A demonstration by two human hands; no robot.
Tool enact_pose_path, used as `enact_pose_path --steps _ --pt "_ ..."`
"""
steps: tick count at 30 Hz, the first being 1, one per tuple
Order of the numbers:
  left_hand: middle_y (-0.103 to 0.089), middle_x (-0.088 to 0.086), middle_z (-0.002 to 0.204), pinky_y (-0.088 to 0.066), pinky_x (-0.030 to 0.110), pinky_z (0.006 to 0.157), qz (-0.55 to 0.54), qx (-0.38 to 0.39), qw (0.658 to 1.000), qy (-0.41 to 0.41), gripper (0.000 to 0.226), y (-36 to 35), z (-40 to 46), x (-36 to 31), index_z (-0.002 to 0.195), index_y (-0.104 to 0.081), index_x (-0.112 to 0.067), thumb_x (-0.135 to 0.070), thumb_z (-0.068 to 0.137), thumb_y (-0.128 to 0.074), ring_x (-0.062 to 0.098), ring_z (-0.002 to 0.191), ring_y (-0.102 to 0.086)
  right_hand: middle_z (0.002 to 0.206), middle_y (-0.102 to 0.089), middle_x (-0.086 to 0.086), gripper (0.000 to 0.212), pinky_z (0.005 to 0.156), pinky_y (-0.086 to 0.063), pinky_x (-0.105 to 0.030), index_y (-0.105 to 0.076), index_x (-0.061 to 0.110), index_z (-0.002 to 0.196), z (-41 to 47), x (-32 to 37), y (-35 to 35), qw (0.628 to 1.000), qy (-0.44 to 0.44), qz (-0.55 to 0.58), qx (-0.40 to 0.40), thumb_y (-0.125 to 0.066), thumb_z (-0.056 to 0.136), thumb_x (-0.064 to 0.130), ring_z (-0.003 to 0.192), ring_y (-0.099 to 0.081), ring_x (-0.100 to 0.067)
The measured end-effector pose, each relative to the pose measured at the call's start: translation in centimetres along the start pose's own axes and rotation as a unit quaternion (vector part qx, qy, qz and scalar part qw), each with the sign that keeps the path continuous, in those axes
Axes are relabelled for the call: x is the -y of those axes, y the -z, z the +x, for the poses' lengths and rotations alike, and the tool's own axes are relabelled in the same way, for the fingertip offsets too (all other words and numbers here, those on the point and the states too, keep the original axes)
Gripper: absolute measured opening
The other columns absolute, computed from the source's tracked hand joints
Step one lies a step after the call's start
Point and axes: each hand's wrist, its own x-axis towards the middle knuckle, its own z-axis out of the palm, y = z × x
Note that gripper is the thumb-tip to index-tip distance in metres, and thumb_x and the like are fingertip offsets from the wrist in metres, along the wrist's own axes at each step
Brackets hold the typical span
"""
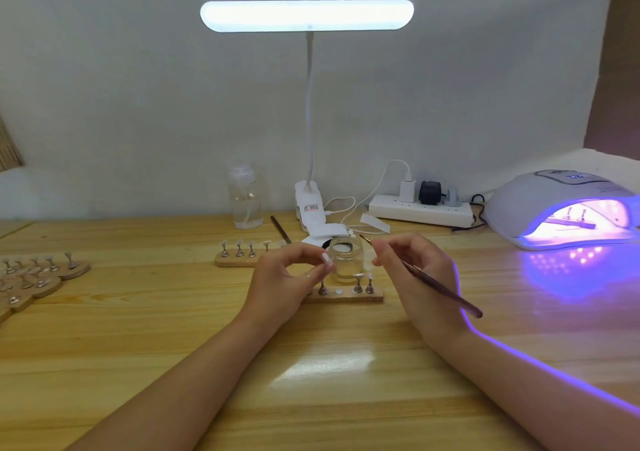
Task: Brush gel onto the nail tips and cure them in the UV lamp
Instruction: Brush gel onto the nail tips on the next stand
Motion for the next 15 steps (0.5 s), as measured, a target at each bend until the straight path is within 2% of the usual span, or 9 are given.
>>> enact_pose_path --steps 3,7,12,15 --pt "-0.069 -0.019 0.069 -0.044 0.006 0.073 -0.005 -0.003 1.0 0.01 0.024 0.0 0.0 0.0 0.068 -0.068 -0.029 -0.006 0.071 -0.074 -0.002 0.074 -0.064 0.06 -0.066 0.012 0.016 0.06 -0.04 -0.001 -0.063 0.025 0.069 0.2 -0.1 -0.1 1.0 -0.002 0.017 -0.005 -0.059 0.075 0.039 0.057 -0.058 0.006" --pt "-0.069 -0.02 0.07 -0.045 0.007 0.073 -0.008 0.002 1.0 0.001 0.024 0.0 0.0 0.0 0.072 -0.07 -0.03 -0.006 0.071 -0.073 -0.002 0.076 -0.065 0.054 -0.065 0.008 0.022 0.065 -0.04 -0.001 -0.064 0.019 0.066 0.7 -0.6 0.1 0.998 -0.022 0.037 -0.053 -0.06 0.074 0.038 0.056 -0.059 0.004" --pt "-0.068 -0.021 0.067 -0.044 0.005 0.07 -0.019 -0.007 1.0 0.006 0.019 0.0 0.0 -0.1 0.072 -0.07 -0.028 -0.01 0.073 -0.072 -0.005 0.073 -0.063 0.045 -0.057 0.011 0.031 0.059 -0.041 -0.002 -0.064 0.014 0.062 2.1 -0.7 0.6 0.994 -0.06 0.037 -0.079 -0.06 0.071 0.043 0.047 -0.053 0.004" --pt "-0.068 -0.02 0.066 -0.043 0.005 0.071 -0.02 -0.009 1.0 0.014 0.018 0.0 0.0 -0.1 0.071 -0.069 -0.029 -0.011 0.074 -0.072 -0.005 0.072 -0.063 0.047 -0.058 0.014 0.028 0.055 -0.041 -0.003 -0.065 0.014 0.062 3.5 -0.9 0.7 0.996 -0.07 0.006 -0.063 -0.063 0.078 0.037 0.049 -0.052 0.006"
